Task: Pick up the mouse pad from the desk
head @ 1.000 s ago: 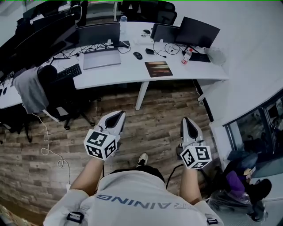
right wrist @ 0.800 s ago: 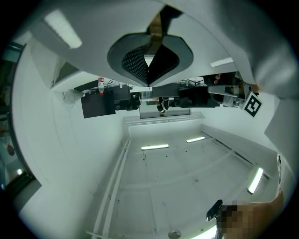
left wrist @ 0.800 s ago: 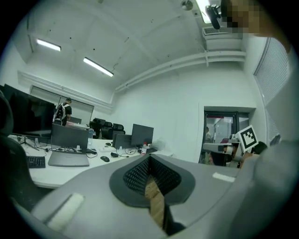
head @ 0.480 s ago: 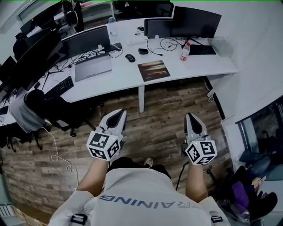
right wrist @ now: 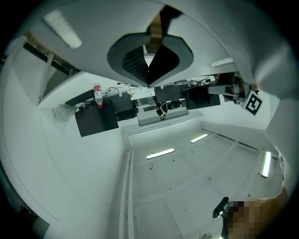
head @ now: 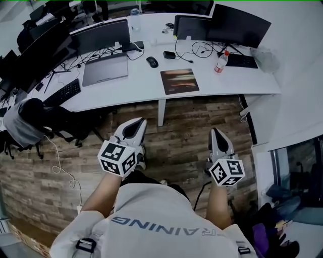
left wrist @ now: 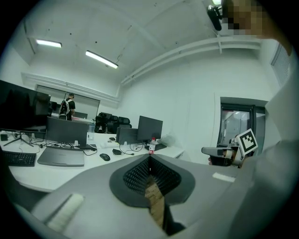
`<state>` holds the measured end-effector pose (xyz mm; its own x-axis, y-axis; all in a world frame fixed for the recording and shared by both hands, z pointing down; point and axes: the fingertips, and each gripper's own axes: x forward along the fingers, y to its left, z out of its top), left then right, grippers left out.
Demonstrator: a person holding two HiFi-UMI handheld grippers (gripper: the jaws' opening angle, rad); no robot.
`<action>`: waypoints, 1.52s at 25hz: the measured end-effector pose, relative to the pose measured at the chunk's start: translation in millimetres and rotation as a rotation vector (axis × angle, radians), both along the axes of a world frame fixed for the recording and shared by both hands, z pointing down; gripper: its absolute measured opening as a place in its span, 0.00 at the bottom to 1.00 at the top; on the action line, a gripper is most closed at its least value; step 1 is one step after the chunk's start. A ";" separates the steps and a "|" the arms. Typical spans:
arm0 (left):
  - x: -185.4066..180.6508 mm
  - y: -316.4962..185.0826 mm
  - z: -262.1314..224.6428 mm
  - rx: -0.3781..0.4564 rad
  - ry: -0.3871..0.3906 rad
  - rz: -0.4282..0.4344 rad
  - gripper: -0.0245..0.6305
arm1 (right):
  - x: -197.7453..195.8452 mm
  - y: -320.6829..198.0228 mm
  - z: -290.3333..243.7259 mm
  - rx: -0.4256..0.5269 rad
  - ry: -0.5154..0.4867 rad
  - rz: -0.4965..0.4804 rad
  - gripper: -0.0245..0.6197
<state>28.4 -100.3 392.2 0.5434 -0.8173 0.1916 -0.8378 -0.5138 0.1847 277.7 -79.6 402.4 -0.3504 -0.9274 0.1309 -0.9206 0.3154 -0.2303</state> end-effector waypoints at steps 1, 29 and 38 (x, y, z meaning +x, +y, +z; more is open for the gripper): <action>0.9 -10.8 2.0 -0.001 0.005 0.004 0.04 | 1.3 -8.7 1.7 -0.005 0.004 0.008 0.06; -59.3 -276.0 69.0 -0.147 0.044 0.117 0.04 | -104.8 -272.3 98.1 -0.325 0.297 -0.007 0.25; -57.4 -267.5 89.1 -0.232 0.007 0.025 0.04 | -121.9 -304.4 210.3 -0.552 0.418 -0.214 0.37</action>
<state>-29.0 -367.8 481.3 0.5652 -0.7380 0.3685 -0.8234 -0.4776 0.3064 155.9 -383.9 612.7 -0.3354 -0.6038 0.7232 -0.8975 0.4381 -0.0505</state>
